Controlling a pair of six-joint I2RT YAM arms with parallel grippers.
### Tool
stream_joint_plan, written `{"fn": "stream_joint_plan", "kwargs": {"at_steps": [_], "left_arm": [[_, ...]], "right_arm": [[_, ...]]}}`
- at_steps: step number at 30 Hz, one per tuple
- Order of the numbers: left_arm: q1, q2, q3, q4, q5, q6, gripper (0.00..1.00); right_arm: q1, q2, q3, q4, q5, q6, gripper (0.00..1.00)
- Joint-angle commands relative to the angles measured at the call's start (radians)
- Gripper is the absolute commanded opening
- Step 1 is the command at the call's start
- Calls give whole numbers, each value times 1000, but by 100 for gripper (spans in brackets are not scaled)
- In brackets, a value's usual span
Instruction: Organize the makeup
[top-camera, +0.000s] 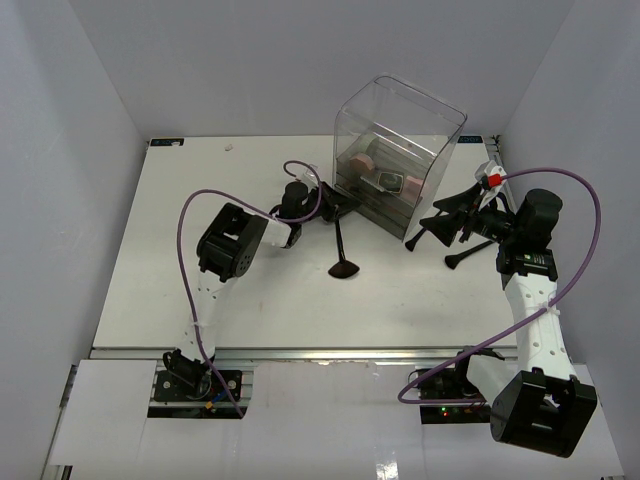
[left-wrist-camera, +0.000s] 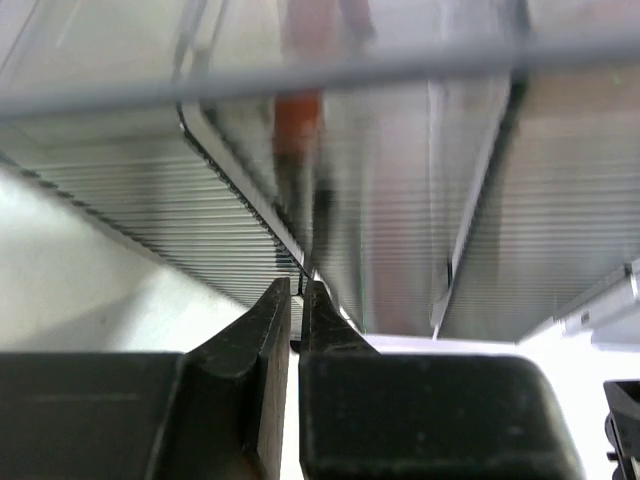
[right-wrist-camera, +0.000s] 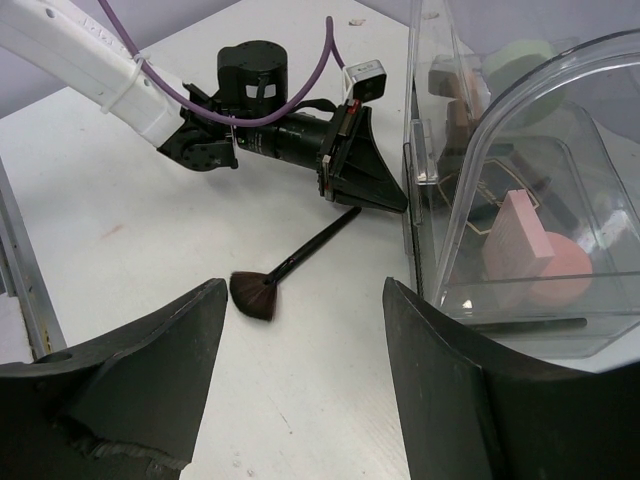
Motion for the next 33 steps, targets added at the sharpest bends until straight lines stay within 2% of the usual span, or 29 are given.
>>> {"fn": "stream_joint_plan", "kwargs": {"at_steps": [1,13,16,20,29,33], "left_arm": [[-3,-95,-109,60,-3,32,7],[25,-292,-443,173,10,82,6],[27,-313,-487,190,14,89,8],[29,-321,-517,219,19,85,16],[50,-454,-542,141,10,171,47],[60,-517,-556,84,3,225,52]], "right_arm": [[-6,-12,-10,29,-18,-5,70],[-15,-23,-23,50,-18,12,70],[-17,-22,-25,55,-19,15,71],[-18,-20,-28,57,-15,17,71],[-20,-17,-32,57,-13,8,71],[-18,-13,-31,56,-30,0,72]]}}
